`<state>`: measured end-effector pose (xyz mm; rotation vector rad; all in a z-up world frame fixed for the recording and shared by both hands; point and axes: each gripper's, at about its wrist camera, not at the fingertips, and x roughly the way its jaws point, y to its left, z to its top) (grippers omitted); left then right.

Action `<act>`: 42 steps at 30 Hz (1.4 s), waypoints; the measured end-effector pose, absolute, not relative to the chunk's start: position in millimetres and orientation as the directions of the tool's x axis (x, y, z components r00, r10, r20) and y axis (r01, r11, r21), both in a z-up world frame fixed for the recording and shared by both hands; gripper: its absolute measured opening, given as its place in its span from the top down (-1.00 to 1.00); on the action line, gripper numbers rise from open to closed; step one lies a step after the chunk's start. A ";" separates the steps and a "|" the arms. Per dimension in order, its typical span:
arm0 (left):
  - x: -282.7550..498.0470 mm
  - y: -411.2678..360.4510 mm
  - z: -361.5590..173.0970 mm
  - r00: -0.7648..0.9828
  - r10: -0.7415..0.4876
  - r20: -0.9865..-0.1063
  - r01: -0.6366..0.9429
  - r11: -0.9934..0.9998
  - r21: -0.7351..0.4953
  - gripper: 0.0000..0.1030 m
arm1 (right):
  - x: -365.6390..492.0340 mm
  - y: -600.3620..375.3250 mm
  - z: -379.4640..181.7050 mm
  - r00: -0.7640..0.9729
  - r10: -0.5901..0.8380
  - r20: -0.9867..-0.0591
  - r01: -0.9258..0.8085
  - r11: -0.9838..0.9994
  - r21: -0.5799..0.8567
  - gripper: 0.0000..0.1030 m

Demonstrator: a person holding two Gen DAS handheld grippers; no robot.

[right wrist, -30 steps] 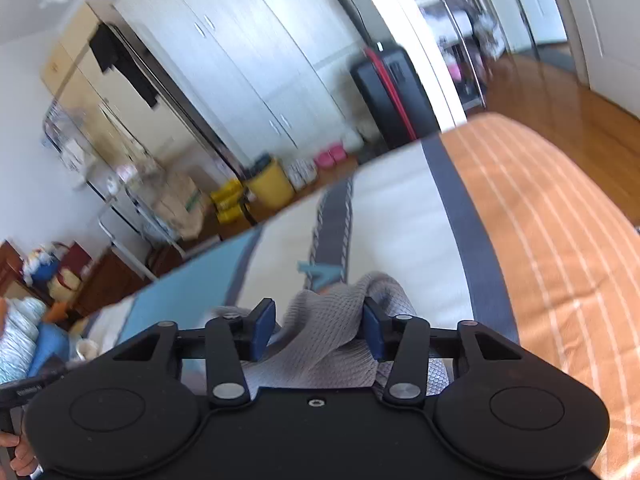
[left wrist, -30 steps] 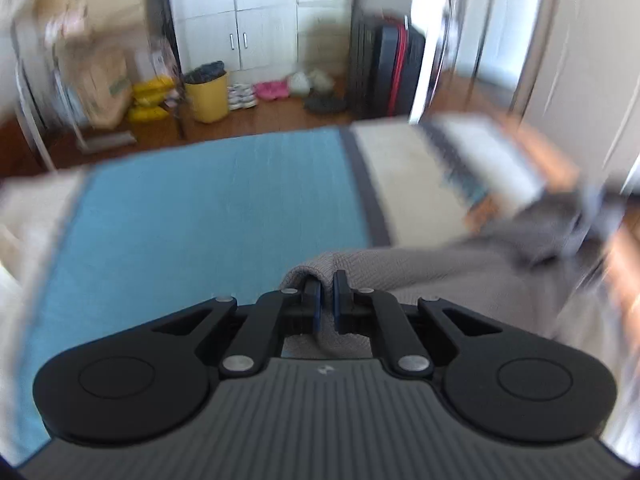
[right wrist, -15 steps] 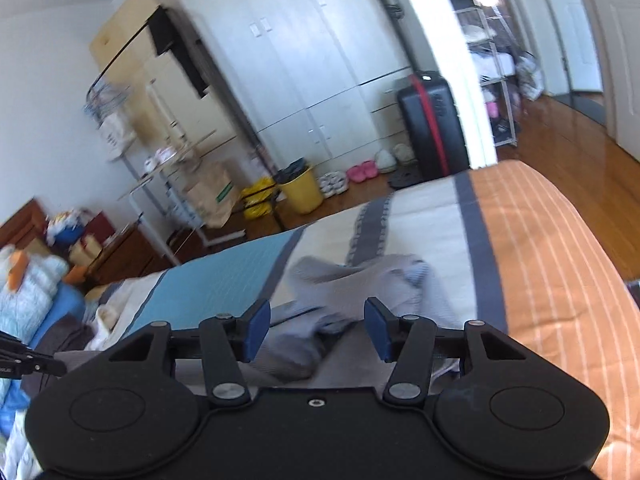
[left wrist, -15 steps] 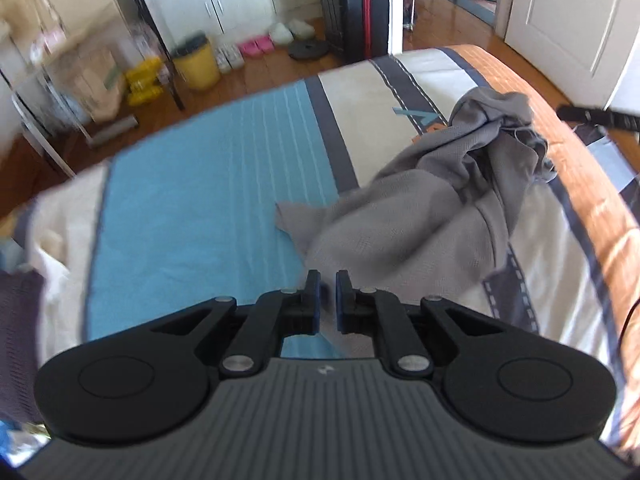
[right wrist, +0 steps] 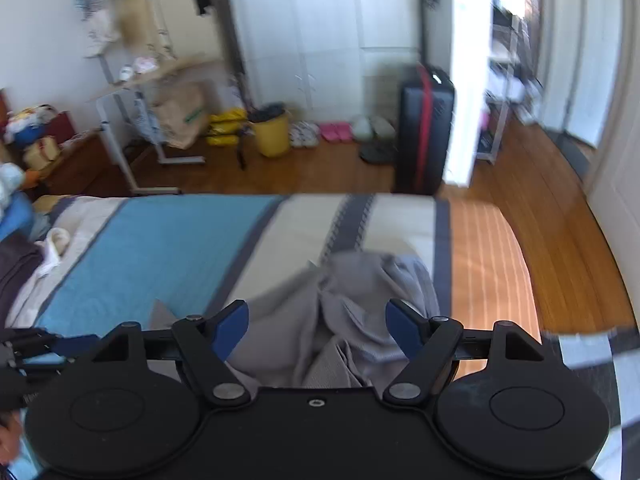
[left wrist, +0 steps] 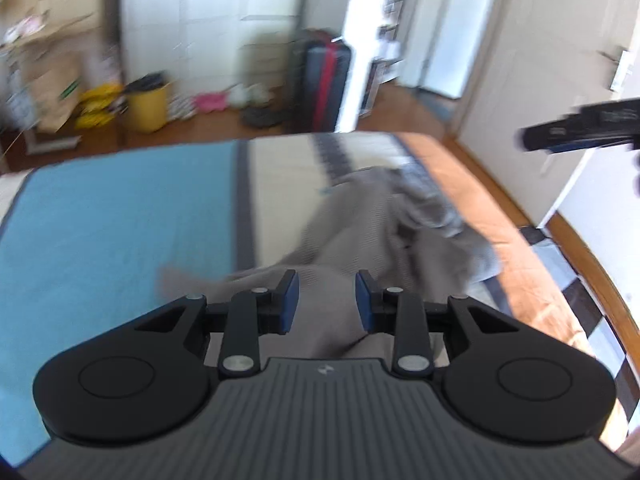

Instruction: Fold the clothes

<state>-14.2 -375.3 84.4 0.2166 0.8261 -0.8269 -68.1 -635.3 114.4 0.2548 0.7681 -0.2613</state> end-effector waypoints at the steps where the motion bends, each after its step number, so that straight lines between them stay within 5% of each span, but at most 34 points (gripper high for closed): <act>1: -16.2 -379.4 77.0 0.378 -0.578 -0.723 0.737 0.660 -0.143 0.39 | -71.9 -639.1 101.8 0.693 -0.149 -0.706 0.351 0.924 0.150 -0.55; 9: -32.2 -412.2 17.8 0.246 -0.664 -0.706 0.823 0.528 -0.209 0.34 | -90.4 -688.6 -18.1 0.655 0.080 -0.751 0.480 0.724 0.495 -0.54; 13: -35.5 -420.5 -7.0 0.185 -0.700 -0.690 0.841 0.476 -0.257 0.13 | -97.4 -712.1 -73.9 0.648 0.203 -0.734 0.526 0.577 0.625 -0.53; 17: -32.9 -418.9 -18.9 0.137 -0.701 -0.700 0.830 0.467 -0.305 0.10 | -82.3 -703.2 -55.9 0.701 0.178 -0.691 0.442 0.651 0.617 -0.41; 22: -36.1 -422.4 -32.9 0.165 -0.648 -0.743 0.857 0.467 -0.217 0.10 | -73.3 -697.4 -59.7 0.695 0.144 -0.704 0.402 0.734 0.547 -0.23; 32: -48.7 -427.5 -31.6 0.128 -0.655 -0.745 0.885 0.414 -0.212 -0.09 | -49.0 -704.6 -89.0 0.599 0.142 -0.788 0.372 0.822 0.432 -0.27; 33: -50.4 -428.2 -31.0 0.125 -0.655 -0.745 0.889 0.408 -0.209 -0.14 | -48.2 -706.1 -95.0 0.604 0.148 -0.783 0.378 0.812 0.445 -0.20; 35: -53.2 -430.0 -30.1 0.116 -0.657 -0.745 0.895 0.394 -0.208 -0.17 | -47.5 -705.6 -96.0 0.616 0.139 -0.776 0.381 0.810 0.447 0.74; 42: -62.0 -438.3 -29.3 0.088 -0.663 -0.743 0.919 0.342 -0.196 -0.25 | -64.1 -700.1 -51.6 0.746 0.180 -0.641 0.267 0.800 0.536 0.78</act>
